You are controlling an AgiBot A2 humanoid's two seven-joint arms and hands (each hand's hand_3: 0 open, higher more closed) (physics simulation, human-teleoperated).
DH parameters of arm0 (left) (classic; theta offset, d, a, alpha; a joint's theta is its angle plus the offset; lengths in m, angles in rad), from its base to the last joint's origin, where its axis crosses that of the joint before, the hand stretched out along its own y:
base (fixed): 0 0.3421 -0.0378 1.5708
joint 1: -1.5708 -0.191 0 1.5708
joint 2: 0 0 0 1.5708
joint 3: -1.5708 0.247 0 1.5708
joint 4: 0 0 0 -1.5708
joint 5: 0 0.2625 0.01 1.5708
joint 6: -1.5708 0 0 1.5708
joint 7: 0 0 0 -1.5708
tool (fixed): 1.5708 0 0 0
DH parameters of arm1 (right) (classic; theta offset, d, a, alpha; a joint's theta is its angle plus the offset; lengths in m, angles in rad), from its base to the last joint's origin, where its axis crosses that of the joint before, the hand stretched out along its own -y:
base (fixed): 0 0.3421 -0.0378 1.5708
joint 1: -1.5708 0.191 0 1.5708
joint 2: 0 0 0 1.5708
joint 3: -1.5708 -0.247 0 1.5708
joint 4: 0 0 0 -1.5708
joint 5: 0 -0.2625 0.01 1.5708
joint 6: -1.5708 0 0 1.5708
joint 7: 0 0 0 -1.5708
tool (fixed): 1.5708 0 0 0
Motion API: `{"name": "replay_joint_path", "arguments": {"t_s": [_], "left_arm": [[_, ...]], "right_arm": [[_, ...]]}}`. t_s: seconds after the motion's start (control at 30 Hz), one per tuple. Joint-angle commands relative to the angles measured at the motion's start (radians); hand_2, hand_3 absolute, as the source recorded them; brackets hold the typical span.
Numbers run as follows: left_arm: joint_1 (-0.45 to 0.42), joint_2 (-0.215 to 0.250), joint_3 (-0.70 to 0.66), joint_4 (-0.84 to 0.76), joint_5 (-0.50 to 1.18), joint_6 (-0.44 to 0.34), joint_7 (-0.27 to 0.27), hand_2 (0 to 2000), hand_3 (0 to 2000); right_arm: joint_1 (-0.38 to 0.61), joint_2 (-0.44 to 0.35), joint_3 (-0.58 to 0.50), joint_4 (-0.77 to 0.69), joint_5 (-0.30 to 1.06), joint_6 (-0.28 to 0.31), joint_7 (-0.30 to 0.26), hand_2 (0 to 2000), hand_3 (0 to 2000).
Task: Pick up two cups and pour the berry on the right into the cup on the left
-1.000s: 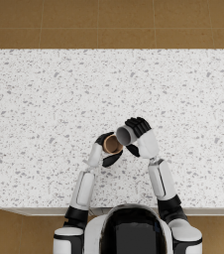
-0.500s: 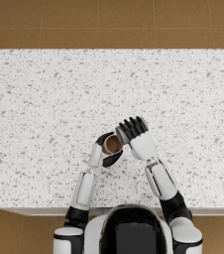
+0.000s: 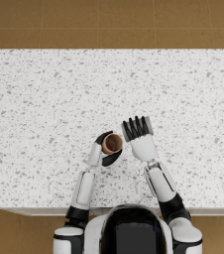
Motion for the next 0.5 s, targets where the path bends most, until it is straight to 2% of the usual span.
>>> {"name": "replay_joint_path", "arguments": {"t_s": [0.03, 0.5], "left_arm": [[-0.009, -0.003, -0.013, -0.030, 0.000, -0.002, 0.000, 2000, 1280], [-0.021, -0.005, -0.012, -0.022, 0.000, 0.003, -0.001, 2000, 1280]], "right_arm": [[-0.001, -0.001, -0.005, 0.016, 0.004, 0.000, 0.000, 2000, 1280], [-0.019, 0.004, -0.001, 0.007, 0.015, 0.000, 0.000, 2000, 1280]]}}
